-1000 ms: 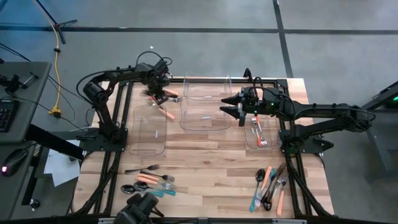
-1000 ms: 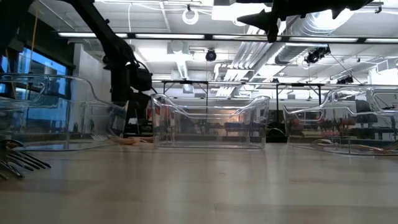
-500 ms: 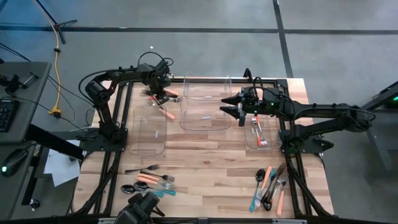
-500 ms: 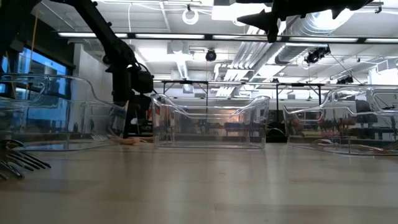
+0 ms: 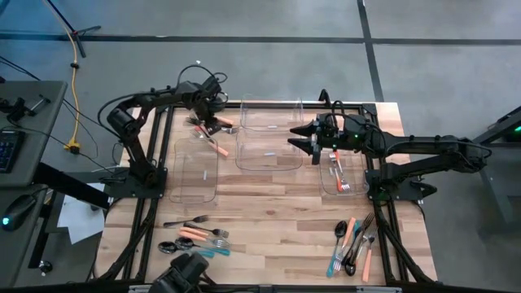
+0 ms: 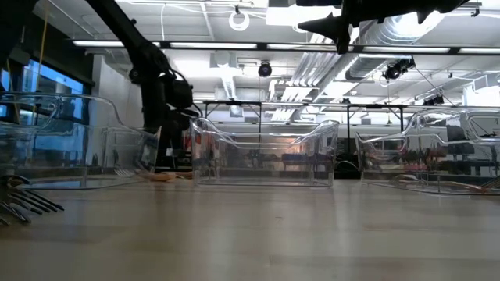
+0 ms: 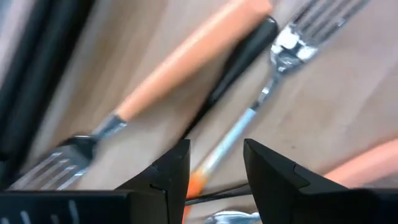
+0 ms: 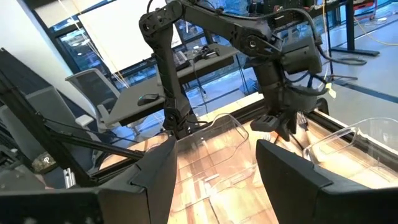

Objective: Sort silverware by color (type)
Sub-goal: Put the orange fork into the bottom right transparent bin

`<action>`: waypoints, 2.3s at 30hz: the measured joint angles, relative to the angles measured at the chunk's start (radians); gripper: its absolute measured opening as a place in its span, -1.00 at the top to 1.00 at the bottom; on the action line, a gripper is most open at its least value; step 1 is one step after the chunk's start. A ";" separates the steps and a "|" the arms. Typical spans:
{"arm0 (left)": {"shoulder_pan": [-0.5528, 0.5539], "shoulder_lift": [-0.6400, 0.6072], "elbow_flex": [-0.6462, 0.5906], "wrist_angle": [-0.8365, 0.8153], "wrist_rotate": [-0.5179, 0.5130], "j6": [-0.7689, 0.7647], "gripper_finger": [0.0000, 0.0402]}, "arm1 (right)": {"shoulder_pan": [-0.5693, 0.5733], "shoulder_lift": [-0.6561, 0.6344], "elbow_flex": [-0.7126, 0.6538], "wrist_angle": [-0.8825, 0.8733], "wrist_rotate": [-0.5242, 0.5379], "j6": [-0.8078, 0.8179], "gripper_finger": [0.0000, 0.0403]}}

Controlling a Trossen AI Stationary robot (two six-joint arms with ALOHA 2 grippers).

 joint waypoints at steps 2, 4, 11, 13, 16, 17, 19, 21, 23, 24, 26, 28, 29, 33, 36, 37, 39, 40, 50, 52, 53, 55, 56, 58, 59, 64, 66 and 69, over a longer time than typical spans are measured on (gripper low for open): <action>-0.009 0.000 -0.014 0.007 0.001 0.000 0.30 | 0.000 0.000 0.000 0.000 0.000 0.000 -0.01; -0.014 0.000 -0.026 0.014 0.002 0.001 0.30 | 0.000 0.000 0.000 -0.002 0.000 0.000 -0.01; -0.022 -0.001 -0.051 0.027 0.001 0.000 0.30 | 0.000 0.000 0.000 -0.003 0.000 -0.008 -0.01; -0.021 -0.001 -0.052 0.027 0.001 -0.001 0.30 | 0.000 0.000 0.000 -0.003 0.000 -0.008 -0.01; -0.022 -0.001 -0.052 0.031 0.001 -0.001 0.30 | 0.000 0.000 0.000 -0.003 -0.001 -0.008 -0.01; -0.022 -0.001 -0.052 0.031 0.001 -0.001 0.30 | 0.000 0.000 0.000 -0.003 -0.001 -0.008 -0.01; -0.022 -0.001 -0.052 0.032 0.001 -0.001 0.30 | 0.000 0.000 0.000 -0.003 -0.001 -0.008 -0.01; -0.022 -0.001 -0.052 0.032 0.001 -0.001 0.30 | 0.000 0.000 0.000 -0.003 -0.001 -0.008 -0.01; -0.022 -0.001 -0.052 0.032 0.001 -0.001 0.30 | 0.000 0.000 0.000 -0.003 -0.001 -0.008 -0.01; -0.022 -0.001 -0.052 0.033 0.001 -0.001 0.30 | 0.000 0.000 0.000 -0.003 -0.001 -0.008 -0.01; -0.022 -0.001 -0.052 0.037 0.001 -0.001 0.30 | 0.000 0.000 0.000 -0.003 -0.001 -0.007 -0.01; -0.022 -0.001 -0.052 0.041 0.000 -0.001 0.30 | 0.000 0.000 0.000 -0.003 -0.001 -0.008 -0.01; -0.022 -0.001 -0.052 0.045 0.000 -0.001 0.30 | 0.000 0.000 0.000 -0.003 -0.002 -0.008 -0.01; -0.023 -0.001 -0.052 0.068 0.000 -0.002 0.30 | 0.000 0.000 0.000 -0.003 -0.002 -0.007 -0.01; -0.023 -0.001 -0.052 0.072 0.000 0.012 0.30 | 0.000 0.000 0.000 -0.003 -0.002 -0.007 -0.01; -0.023 -0.001 -0.052 0.072 0.000 0.019 0.30 | 0.000 0.000 0.000 -0.003 -0.002 -0.007 -0.01; -0.023 -0.001 -0.052 0.072 0.005 0.030 0.30 | 0.000 0.000 0.000 -0.003 -0.002 -0.007 -0.01; -0.023 -0.001 -0.052 0.074 0.008 0.038 0.30 | 0.000 0.000 0.000 -0.003 -0.002 -0.007 -0.01; -0.025 -0.002 -0.097 0.185 0.007 0.049 0.30 | 0.000 0.000 0.000 -0.007 -0.002 -0.007 -0.01; -0.025 -0.002 -0.097 0.205 0.005 0.042 0.30 | 0.000 0.000 0.000 -0.007 -0.002 -0.007 -0.01; -0.025 -0.002 -0.097 0.209 0.007 0.043 0.30 | 0.000 0.000 0.000 -0.007 -0.002 -0.007 -0.01; -0.025 -0.002 -0.097 0.206 0.014 0.048 0.30 | 0.000 0.000 0.000 -0.007 -0.002 -0.007 -0.01; -0.027 -0.002 -0.097 0.206 0.018 0.050 0.30 | 0.000 0.000 0.000 -0.007 -0.002 -0.007 -0.01; -0.027 -0.002 -0.097 0.206 0.023 0.060 0.30 | 0.000 0.000 0.000 -0.007 -0.002 -0.007 -0.01; -0.027 -0.002 -0.097 0.205 0.026 0.065 0.30 | 0.000 0.000 0.000 -0.007 -0.002 -0.003 -0.01; -0.027 0.001 -0.098 0.199 0.045 0.084 0.30 | 0.000 0.000 0.000 -0.008 -0.002 0.014 -0.01; -0.027 0.014 -0.098 0.200 0.044 0.079 0.30 | 0.000 0.000 0.000 -0.008 -0.002 0.015 -0.01; -0.030 0.041 -0.094 0.198 0.042 0.070 0.30 | 0.000 0.000 0.000 -0.008 -0.002 0.014 -0.01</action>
